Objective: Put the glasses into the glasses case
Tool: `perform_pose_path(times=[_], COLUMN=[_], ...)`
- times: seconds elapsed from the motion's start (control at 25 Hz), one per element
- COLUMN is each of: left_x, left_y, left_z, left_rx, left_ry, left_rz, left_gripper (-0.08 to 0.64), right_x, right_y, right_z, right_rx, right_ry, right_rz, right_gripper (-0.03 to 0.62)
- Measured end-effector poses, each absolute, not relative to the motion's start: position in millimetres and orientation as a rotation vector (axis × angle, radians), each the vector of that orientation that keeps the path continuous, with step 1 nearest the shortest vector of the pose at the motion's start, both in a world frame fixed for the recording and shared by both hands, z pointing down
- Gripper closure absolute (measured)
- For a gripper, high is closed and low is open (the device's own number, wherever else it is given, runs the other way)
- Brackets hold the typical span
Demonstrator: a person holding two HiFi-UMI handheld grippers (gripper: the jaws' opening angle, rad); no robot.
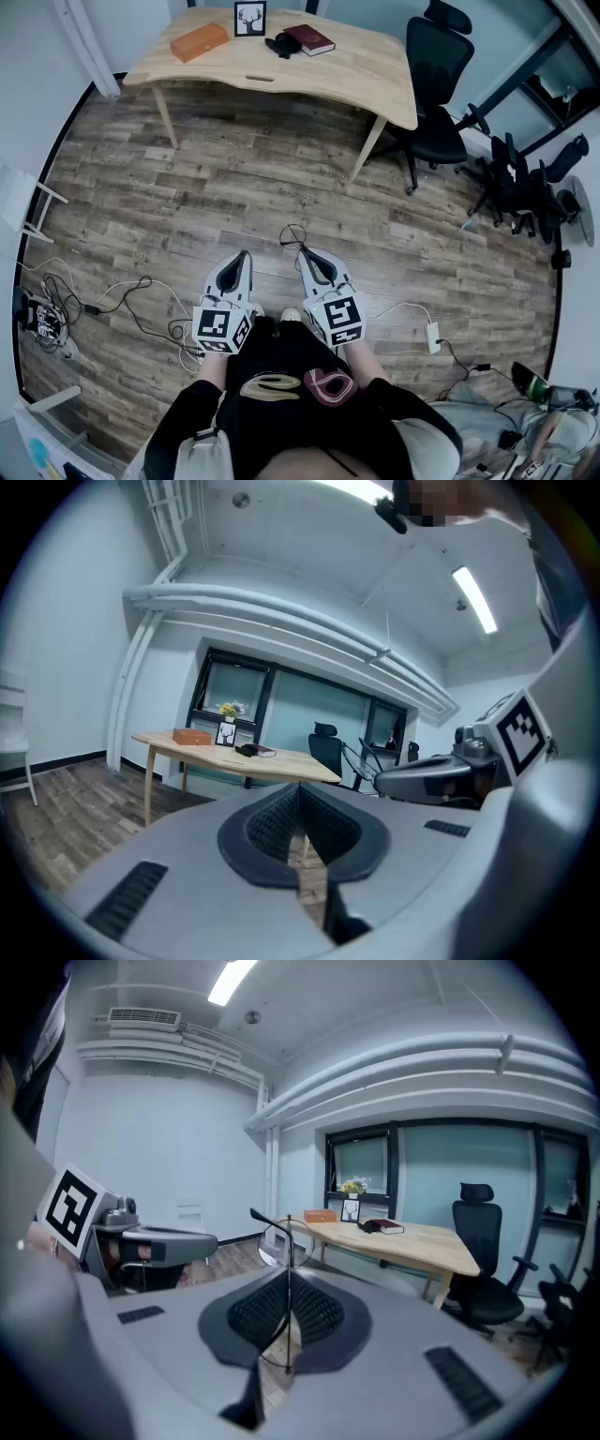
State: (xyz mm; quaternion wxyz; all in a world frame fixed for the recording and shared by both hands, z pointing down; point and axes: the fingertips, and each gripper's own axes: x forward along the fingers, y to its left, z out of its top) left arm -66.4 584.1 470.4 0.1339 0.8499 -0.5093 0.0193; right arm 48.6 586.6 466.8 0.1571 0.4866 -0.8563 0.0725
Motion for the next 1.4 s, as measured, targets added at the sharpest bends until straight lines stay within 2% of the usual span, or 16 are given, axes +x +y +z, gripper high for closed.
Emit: perform_pose_path(times=[0.8, 1.4], left_x=[-16.3, -30.6], left_y=[591.3, 453.7], left_z=[496.4, 490.7], left_rx=[2.393, 2.485], left_ry=[-1.535, -1.435], left_rz=[0.066, 0.035], left_gripper=[0.541, 0.541], right_x=[114.9, 116.1], right_y=[583.0, 468.7], right_z=[478.9, 479.0], right_rx=[1.406, 1.560], right_ry=[-2.498, -2.395], right_rz=[0.255, 0.275], right_gripper=[0.575, 0.575])
